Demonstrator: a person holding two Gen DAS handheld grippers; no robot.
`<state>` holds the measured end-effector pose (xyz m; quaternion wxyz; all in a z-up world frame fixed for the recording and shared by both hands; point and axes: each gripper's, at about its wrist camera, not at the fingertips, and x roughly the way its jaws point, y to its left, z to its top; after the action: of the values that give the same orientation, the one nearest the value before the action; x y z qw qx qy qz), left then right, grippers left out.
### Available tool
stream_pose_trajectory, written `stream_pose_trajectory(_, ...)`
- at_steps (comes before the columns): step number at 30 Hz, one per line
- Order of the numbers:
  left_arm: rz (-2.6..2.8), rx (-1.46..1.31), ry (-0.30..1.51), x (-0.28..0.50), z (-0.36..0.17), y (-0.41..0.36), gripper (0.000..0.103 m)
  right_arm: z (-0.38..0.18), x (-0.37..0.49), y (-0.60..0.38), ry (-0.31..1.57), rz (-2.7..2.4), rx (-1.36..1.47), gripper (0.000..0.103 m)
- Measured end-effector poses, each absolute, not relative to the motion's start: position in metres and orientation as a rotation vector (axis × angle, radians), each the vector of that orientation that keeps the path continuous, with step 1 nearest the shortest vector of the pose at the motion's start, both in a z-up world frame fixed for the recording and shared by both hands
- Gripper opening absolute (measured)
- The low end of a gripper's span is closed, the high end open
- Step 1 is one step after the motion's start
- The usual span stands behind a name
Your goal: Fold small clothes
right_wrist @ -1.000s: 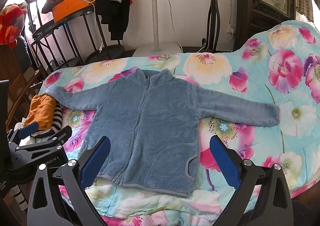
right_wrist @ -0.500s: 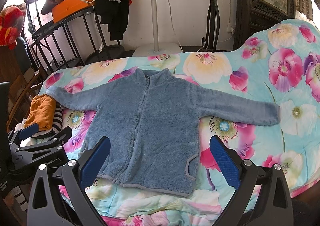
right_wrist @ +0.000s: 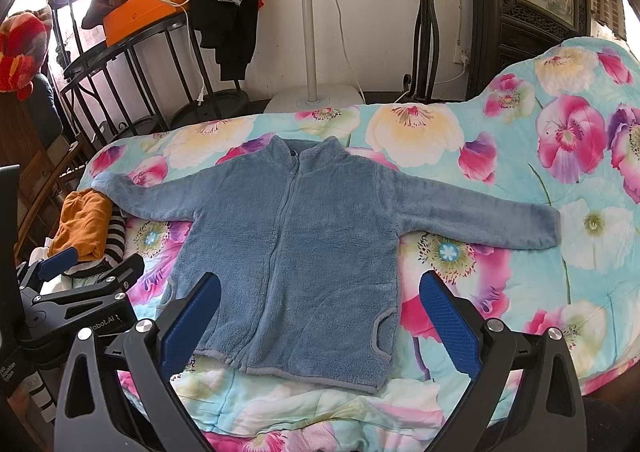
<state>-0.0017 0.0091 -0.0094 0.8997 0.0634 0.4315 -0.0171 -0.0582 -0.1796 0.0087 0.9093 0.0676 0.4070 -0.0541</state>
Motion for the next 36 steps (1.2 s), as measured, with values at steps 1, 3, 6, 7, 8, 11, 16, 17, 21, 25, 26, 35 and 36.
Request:
stream_pose_trajectory(1,-0.035,0.131,0.893,-0.0025,-0.0100,0.0099,0.098,0.0090,-0.0586,-0.1786,0.840,-0.111,0.140,0.100)
stream_pose_trajectory(3,-0.036,0.132,0.893,-0.0015,-0.0092,0.0088,0.098,0.0086,-0.0583,-0.1797,0.838,-0.112,0.140,0.100)
stream_pose_trajectory(6,-0.035,0.133,0.894,-0.0012,-0.0091,0.0087,0.098,0.0087,-0.0585,-0.1796,0.839,-0.113,0.140,0.100)
stream_pose_trajectory(7,-0.035,0.133,0.894,-0.0019,-0.0097,0.0097,0.098,0.0090,-0.0587,-0.1792,0.840,-0.112,0.141,0.100)
stream_pose_trajectory(8,-0.035,0.132,0.894,-0.0011,-0.0090,0.0087,0.098,0.0089,-0.0585,-0.1798,0.839,-0.112,0.141,0.100)
stream_pose_trajectory(11,-0.035,0.133,0.894,-0.0013,-0.0092,0.0089,0.098,0.0090,-0.0587,-0.1797,0.838,-0.112,0.141,0.100)
stream_pose_trajectory(16,-0.035,0.134,0.895,-0.0008,-0.0088,0.0084,0.098,0.0090,-0.0584,-0.1804,0.840,-0.112,0.141,0.100)
stream_pose_trajectory(17,-0.035,0.135,0.895,-0.0017,-0.0099,0.0100,0.098,0.0089,-0.0584,-0.1807,0.840,-0.112,0.142,0.100)
stream_pose_trajectory(21,-0.034,0.134,0.896,-0.0016,-0.0101,0.0104,0.098,0.0093,-0.0587,-0.1803,0.840,-0.112,0.142,0.100)
stream_pose_trajectory(25,-0.035,0.134,0.896,-0.0015,-0.0100,0.0102,0.098,0.0092,-0.0585,-0.1809,0.840,-0.112,0.142,0.100)
stream_pose_trajectory(26,-0.035,0.135,0.896,-0.0015,-0.0101,0.0102,0.098,0.0091,-0.0583,-0.1811,0.840,-0.112,0.142,0.100)
stream_pose_trajectory(35,-0.034,0.137,0.902,-0.0020,-0.0117,0.0112,0.098,0.0090,-0.0582,-0.1816,0.844,-0.111,0.140,0.100)
stream_pose_trajectory(36,-0.036,0.138,0.911,-0.0024,-0.0143,0.0122,0.098,0.0079,-0.0577,-0.1847,0.848,-0.114,0.136,0.100)
